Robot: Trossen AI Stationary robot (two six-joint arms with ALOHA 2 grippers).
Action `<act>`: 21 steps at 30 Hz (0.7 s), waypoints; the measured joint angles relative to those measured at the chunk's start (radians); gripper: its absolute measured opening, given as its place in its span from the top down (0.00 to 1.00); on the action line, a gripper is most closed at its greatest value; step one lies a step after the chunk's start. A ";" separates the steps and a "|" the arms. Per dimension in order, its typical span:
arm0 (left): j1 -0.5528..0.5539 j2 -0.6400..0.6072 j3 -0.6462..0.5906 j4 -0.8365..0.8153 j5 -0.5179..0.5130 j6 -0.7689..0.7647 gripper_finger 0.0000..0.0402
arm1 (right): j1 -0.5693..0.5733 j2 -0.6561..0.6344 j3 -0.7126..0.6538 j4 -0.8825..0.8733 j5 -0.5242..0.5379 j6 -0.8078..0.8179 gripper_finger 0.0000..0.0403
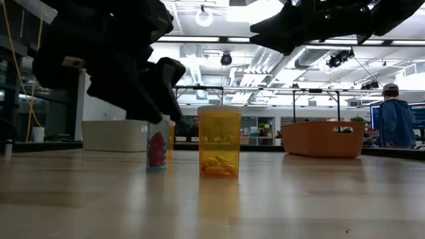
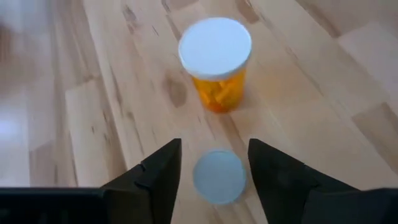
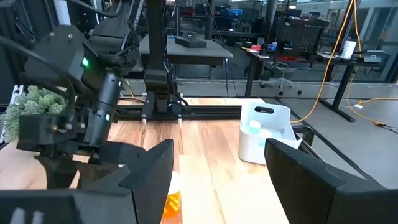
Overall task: Pick and place medicine bottles into bin by pill shape (circle, oval)
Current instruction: Put the blue capsule bottle into the orange bin
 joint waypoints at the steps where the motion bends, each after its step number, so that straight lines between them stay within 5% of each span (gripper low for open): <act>1: 0.000 0.000 0.000 -0.004 -0.004 0.000 0.58 | 0.000 0.000 0.000 0.000 0.000 0.000 0.39; 21: 0.001 -0.004 -0.002 -0.019 -0.003 0.008 0.74 | 0.000 0.000 0.000 -0.003 0.000 0.000 0.39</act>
